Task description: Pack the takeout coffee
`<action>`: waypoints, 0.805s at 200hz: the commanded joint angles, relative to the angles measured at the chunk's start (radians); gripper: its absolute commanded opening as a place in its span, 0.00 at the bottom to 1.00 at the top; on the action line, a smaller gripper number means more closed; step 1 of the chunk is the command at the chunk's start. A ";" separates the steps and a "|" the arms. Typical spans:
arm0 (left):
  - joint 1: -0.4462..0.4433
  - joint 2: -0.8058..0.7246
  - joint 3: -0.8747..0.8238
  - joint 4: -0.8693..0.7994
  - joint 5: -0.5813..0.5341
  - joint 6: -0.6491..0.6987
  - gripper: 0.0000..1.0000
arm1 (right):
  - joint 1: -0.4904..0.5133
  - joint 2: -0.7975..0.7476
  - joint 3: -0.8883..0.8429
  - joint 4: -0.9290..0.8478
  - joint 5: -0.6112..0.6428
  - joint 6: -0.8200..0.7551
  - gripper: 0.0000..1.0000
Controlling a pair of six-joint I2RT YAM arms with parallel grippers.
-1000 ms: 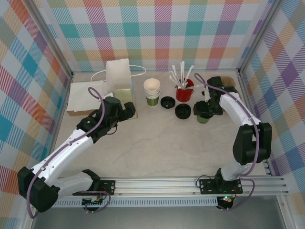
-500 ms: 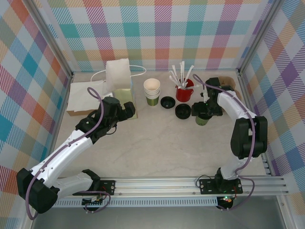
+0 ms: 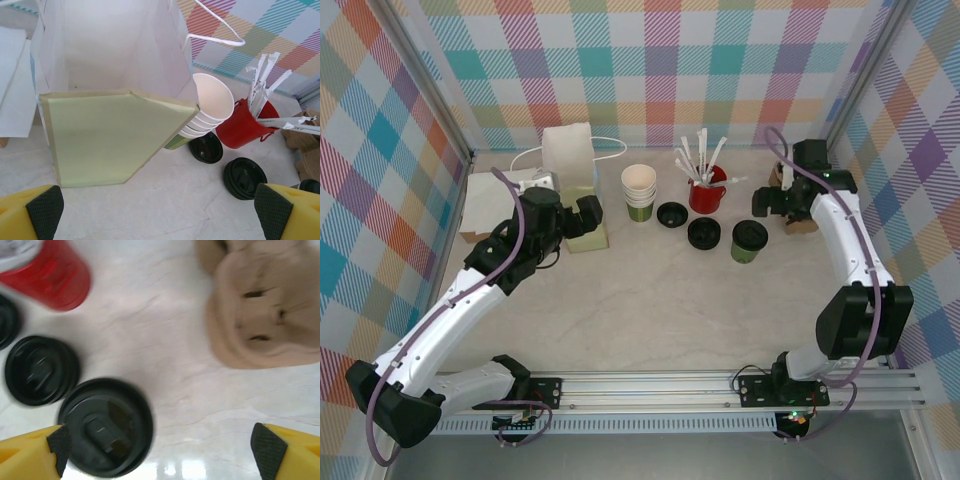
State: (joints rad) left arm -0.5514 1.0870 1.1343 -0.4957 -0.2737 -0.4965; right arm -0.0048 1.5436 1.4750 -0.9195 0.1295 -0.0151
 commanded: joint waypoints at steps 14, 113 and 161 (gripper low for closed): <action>0.008 0.002 0.034 -0.003 0.024 0.033 1.00 | -0.013 0.121 0.084 0.024 0.190 -0.100 0.83; 0.010 0.003 0.033 -0.006 0.027 0.028 1.00 | -0.021 0.374 0.209 0.037 0.313 -0.198 0.57; 0.011 0.000 0.038 -0.010 0.024 0.032 1.00 | -0.021 0.404 0.215 0.034 0.322 -0.214 0.37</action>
State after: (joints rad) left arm -0.5507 1.0874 1.1381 -0.4969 -0.2520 -0.4808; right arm -0.0204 1.9373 1.6588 -0.8791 0.4320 -0.2108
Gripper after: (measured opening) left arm 0.999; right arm 0.404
